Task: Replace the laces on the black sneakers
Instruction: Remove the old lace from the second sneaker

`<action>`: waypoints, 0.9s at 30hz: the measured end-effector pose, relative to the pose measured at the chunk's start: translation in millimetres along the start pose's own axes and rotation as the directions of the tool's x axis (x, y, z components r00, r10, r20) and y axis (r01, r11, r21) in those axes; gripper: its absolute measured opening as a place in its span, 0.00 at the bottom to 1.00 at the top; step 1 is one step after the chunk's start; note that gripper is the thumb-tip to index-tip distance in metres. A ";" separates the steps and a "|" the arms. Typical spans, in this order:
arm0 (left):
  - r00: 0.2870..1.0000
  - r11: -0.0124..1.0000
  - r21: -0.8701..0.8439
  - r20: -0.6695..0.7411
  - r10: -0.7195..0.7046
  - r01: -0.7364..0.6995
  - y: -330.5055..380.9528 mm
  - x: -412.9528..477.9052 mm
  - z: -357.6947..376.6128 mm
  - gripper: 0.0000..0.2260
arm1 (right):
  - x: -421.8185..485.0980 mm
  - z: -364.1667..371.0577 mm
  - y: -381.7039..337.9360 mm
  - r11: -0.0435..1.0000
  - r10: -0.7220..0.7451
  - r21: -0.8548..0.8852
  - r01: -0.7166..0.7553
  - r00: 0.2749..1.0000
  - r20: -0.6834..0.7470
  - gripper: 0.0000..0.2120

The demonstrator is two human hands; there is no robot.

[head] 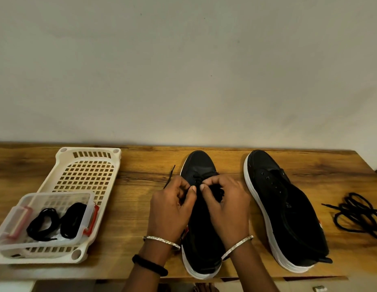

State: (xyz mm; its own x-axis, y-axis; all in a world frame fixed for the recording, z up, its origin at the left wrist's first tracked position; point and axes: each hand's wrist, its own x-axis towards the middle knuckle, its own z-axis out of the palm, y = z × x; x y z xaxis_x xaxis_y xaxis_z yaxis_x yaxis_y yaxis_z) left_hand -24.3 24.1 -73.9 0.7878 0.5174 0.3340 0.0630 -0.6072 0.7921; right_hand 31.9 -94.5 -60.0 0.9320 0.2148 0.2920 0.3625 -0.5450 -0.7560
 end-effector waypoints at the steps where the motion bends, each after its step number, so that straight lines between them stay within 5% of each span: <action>1: 1.000 1.000 -0.005 -0.002 -0.002 0.002 0.2 0.0 -0.1 0.07 | 2.4 -0.4 -1.9 0.944 0.190 0.267 -0.194 0.981 0.038 0.03; 3: 1.000 1.000 -0.015 -0.003 -0.003 0.003 0.6 -0.1 0.2 0.07 | 9.8 -8.1 -5.8 0.534 0.530 0.657 -0.533 0.816 0.232 0.04; 4: 1.000 1.000 -0.025 -0.002 -0.006 0.006 0.3 -0.2 0.5 0.07 | 12.9 -13.2 -4.9 0.355 0.610 0.716 -0.601 0.730 0.310 0.05; 5: 1.000 0.999 -0.034 0.000 -0.010 0.010 0.1 -0.2 0.9 0.08 | 15.9 -16.7 -2.2 0.287 0.650 0.723 -0.628 0.682 0.334 0.05; 6: 1.000 0.999 -0.040 0.001 -0.015 0.015 -0.1 -0.2 1.3 0.08 | 17.2 -18.7 0.4 0.327 0.664 0.696 -0.639 0.679 0.312 0.05; 8: 1.000 0.999 -0.036 0.000 -0.015 0.015 -0.3 -0.4 2.0 0.07 | 16.4 -19.9 3.5 0.602 0.592 0.566 -0.563 0.790 0.158 0.03; 11: 1.000 1.000 -0.019 -0.001 -0.006 0.006 0.8 0.2 1.8 0.07 | 11.1 -20.0 -5.0 0.981 0.167 0.099 -0.167 0.986 0.007 0.14; 14: 1.000 1.000 0.000 -0.001 -0.001 0.001 0.6 0.6 0.9 0.07 | 4.8 -14.0 -11.6 0.952 -0.098 -0.278 0.127 0.988 0.116 0.10; 18: 1.000 1.000 -0.006 0.007 -0.002 0.002 0.6 0.1 0.9 0.07 | -4.1 0.2 -5.8 0.901 -0.141 -0.398 0.173 0.984 0.108 0.09; 21: 1.000 1.000 -0.010 0.000 -0.002 0.002 0.8 0.1 0.7 0.07 | -2.1 1.5 -2.9 0.930 -0.159 -0.329 0.162 0.987 0.036 0.07; 24: 1.000 1.000 -0.021 -0.007 0.001 -0.001 1.0 0.1 0.6 0.07 | -0.3 4.8 1.7 0.982 0.107 0.156 -0.110 0.994 0.026 0.03; 25: 1.000 1.000 -0.024 -0.007 0.000 0.000 0.8 0.1 0.6 0.07 | 1.1 5.2 0.6 0.891 0.262 0.368 -0.266 0.963 0.061 0.02; 27: 1.000 1.000 -0.030 -0.006 -0.007 0.007 0.1 0.1 0.9 0.08 | 7.6 -0.8 -3.1 0.504 0.552 0.680 -0.532 0.804 0.220 0.03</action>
State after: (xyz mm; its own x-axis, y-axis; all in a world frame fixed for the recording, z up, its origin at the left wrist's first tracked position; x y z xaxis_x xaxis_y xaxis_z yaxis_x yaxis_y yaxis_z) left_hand -23.7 23.5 -74.2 0.7835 0.5257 0.3314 0.0501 -0.5850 0.8095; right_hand 37.9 -91.9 -55.0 0.9489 0.0501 -0.3116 -0.3155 0.1622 -0.9349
